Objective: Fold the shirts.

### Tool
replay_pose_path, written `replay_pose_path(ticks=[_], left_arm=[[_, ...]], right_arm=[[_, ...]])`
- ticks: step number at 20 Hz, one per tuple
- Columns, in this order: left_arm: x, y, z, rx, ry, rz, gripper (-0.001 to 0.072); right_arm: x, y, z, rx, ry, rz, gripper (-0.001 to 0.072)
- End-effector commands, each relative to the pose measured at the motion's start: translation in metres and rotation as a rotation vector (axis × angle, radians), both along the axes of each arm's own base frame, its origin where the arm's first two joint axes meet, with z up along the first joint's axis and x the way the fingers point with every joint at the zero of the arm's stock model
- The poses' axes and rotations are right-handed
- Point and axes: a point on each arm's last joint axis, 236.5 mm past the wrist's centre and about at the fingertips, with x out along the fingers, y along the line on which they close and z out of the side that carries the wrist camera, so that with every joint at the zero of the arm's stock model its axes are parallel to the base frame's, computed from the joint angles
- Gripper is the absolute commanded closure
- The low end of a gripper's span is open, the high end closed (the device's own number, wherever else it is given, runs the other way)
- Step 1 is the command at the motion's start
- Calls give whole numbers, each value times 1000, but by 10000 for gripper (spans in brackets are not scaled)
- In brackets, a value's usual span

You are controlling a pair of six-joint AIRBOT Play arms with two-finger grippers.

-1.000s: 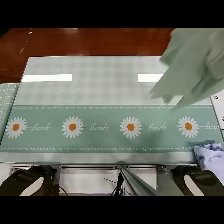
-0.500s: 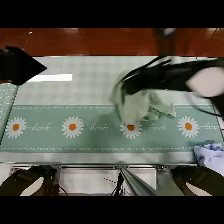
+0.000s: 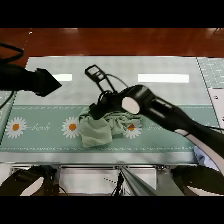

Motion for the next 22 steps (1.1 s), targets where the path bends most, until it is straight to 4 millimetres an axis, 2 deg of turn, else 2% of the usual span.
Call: replay_pose_path(ticks=[1,3,5,7,8,9,10,11,12,14,15,18,22], left_arm=[[-9,-6,-59,-5,131,-10,-5],[-34,-18,-100,-42,259,-54,-5],[-58,-27,-134,-93,340,-69,-5],[-82,-26,-161,-117,381,-48,-4],[-96,-24,-173,-123,405,-43,12],[-110,-23,-183,-130,427,-42,67],[-123,-22,-192,-142,452,-35,200],[-134,-24,-199,-163,475,-30,223],[-144,-28,-205,-194,506,-24,221],[-152,-32,-221,-233,553,9,137],[-152,-31,-230,-240,561,33,99],[-143,-28,-253,-253,546,108,100],[-113,-27,-273,-280,502,215,119]], right_arm=[[38,-99,32,-185,-113,-117,182],[57,-199,60,-393,-198,-262,182],[62,-295,83,-537,-213,-449,182],[59,-363,91,-525,-156,-624,183],[56,-387,90,-481,-113,-695,182],[54,-404,85,-427,-65,-747,182],[53,-416,81,-361,-27,-789,182],[52,-426,76,-294,5,-824,182],[49,-434,70,-235,36,-850,182],[43,-444,58,-171,83,-872,182],[40,-448,51,-157,104,-879,182],[33,-449,32,-147,154,-886,182],[31,-441,15,-124,180,-871,182]])
